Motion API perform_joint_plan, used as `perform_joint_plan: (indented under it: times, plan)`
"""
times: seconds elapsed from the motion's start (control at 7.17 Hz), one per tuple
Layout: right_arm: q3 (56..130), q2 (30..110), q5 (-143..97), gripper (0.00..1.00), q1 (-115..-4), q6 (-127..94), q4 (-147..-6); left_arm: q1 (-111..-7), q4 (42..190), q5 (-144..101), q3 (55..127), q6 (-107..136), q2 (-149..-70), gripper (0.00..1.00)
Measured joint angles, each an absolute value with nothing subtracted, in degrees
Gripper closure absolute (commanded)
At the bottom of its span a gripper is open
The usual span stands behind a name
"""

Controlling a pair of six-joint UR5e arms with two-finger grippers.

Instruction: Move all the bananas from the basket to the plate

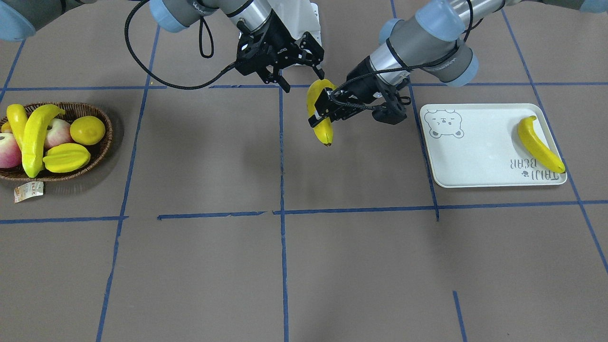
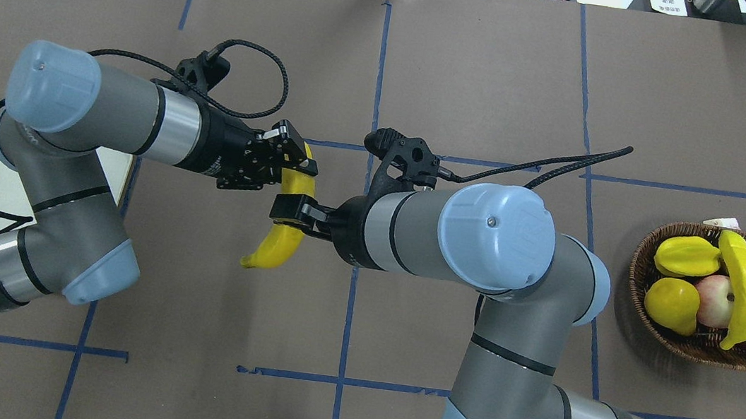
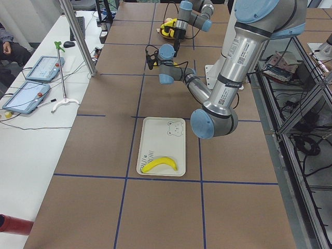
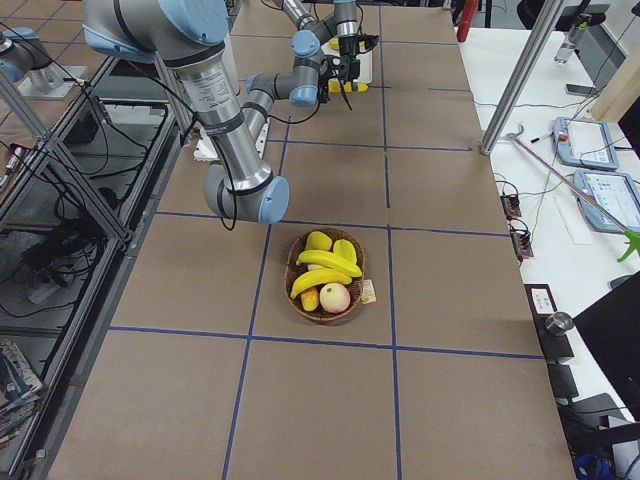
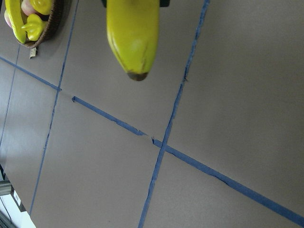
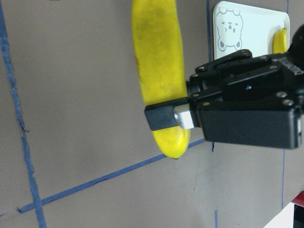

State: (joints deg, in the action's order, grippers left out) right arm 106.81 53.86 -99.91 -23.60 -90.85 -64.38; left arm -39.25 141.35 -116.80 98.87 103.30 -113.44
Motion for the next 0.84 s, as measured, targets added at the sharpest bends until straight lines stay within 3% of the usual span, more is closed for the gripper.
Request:
perform_joint_plan:
  times: [0.84]
  plan:
    - [115.29,54.86,-109.60,0.01,-34.07,-83.92,-91.89,-50.63,134.07,-116.38,99.31,103.83,-88.32,0.97]
